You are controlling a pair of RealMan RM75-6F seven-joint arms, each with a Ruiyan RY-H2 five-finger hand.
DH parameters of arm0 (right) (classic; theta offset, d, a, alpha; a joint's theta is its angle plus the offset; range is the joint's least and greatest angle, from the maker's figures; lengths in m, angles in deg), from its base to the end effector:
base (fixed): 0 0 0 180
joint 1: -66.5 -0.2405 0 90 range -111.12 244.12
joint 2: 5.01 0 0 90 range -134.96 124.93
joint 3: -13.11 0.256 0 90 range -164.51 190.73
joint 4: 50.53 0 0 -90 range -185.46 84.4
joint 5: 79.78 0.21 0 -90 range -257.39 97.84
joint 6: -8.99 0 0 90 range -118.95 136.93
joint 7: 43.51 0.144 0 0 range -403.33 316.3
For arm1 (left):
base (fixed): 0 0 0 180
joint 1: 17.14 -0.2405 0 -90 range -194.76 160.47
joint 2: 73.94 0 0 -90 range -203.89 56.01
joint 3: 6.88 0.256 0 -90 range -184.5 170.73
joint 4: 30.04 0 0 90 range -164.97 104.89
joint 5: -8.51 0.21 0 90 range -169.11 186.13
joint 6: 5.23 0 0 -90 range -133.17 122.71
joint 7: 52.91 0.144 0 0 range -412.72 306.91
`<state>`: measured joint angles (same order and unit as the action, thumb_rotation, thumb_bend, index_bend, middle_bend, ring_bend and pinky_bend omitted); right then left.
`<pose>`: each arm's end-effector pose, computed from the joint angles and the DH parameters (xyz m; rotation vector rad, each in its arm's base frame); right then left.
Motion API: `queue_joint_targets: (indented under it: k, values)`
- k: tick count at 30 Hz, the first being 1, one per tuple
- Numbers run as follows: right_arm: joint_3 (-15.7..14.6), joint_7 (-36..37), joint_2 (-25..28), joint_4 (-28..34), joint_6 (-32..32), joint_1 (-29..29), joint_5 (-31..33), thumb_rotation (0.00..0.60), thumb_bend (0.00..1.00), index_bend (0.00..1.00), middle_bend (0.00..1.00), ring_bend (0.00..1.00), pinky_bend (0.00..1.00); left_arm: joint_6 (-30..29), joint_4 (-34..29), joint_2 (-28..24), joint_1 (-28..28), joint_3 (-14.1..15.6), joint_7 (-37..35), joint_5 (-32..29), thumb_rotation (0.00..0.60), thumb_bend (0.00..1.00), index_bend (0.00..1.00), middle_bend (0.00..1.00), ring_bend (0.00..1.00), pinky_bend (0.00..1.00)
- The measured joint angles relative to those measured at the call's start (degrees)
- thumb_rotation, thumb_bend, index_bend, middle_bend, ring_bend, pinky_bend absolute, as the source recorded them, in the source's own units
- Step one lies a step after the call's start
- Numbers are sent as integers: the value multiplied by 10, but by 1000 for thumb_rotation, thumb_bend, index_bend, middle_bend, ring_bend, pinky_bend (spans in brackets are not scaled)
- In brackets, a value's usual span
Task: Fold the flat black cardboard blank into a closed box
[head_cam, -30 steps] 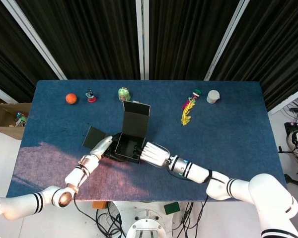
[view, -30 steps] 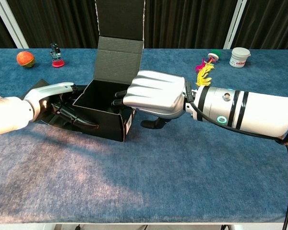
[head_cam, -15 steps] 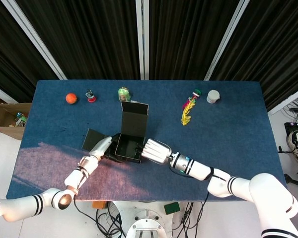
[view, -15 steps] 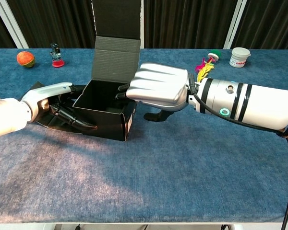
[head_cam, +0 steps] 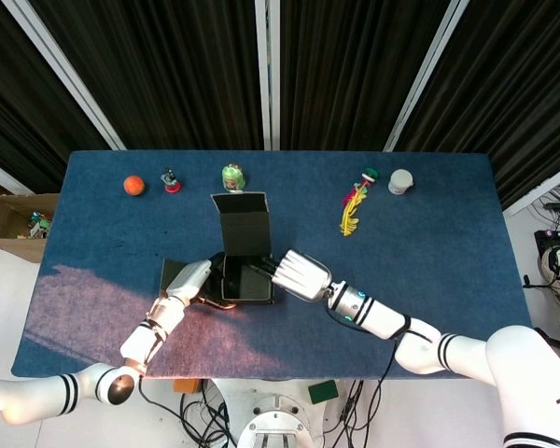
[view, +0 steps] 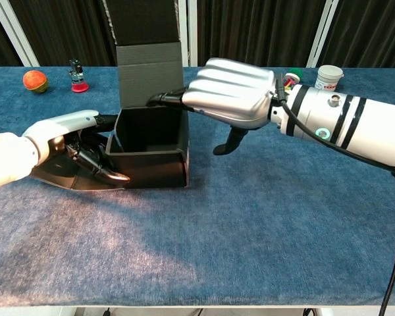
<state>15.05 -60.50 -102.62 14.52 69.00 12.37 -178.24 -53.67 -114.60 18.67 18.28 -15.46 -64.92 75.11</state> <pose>-0.0809 -0.3375 -0.0637 2.2785 -0.0176 1.0634 -0.1736 0.2984 -0.0561 -1.6670 -1.6962 -1.0988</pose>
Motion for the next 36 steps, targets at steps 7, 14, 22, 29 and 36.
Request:
queue_joint_targets:
  k: [7, 14, 22, 29, 36]
  values:
    - [-1, 0, 10, 18, 2, 22, 20, 600, 63, 11, 121, 695, 1000, -14, -17, -3, -1, 4, 59, -20, 600, 18, 97, 53, 55, 245]
    - [-8, 52, 26, 82, 28, 83, 68, 600, 58, 0, 101, 693, 1000, -42, -69, -20, -4, 12, 140, -46, 600, 0, 34, 7, 23, 226]
    - [-8, 180, 54, 186, 35, 146, 155, 600, 3, 0, 76, 691, 1000, -123, -132, -54, -34, 30, 202, -38, 600, 0, 30, 2, 24, 230]
    - [28, 328, 55, 252, -42, 167, 280, 600, 0, 0, 20, 682, 1000, -215, -164, -77, -68, 44, 245, 20, 600, 0, 31, 2, 24, 236]
    - [84, 349, -7, 240, -102, 149, 367, 600, 0, 0, 28, 682, 1000, -269, -167, -84, -94, 47, 247, 81, 600, 0, 35, 3, 24, 238]
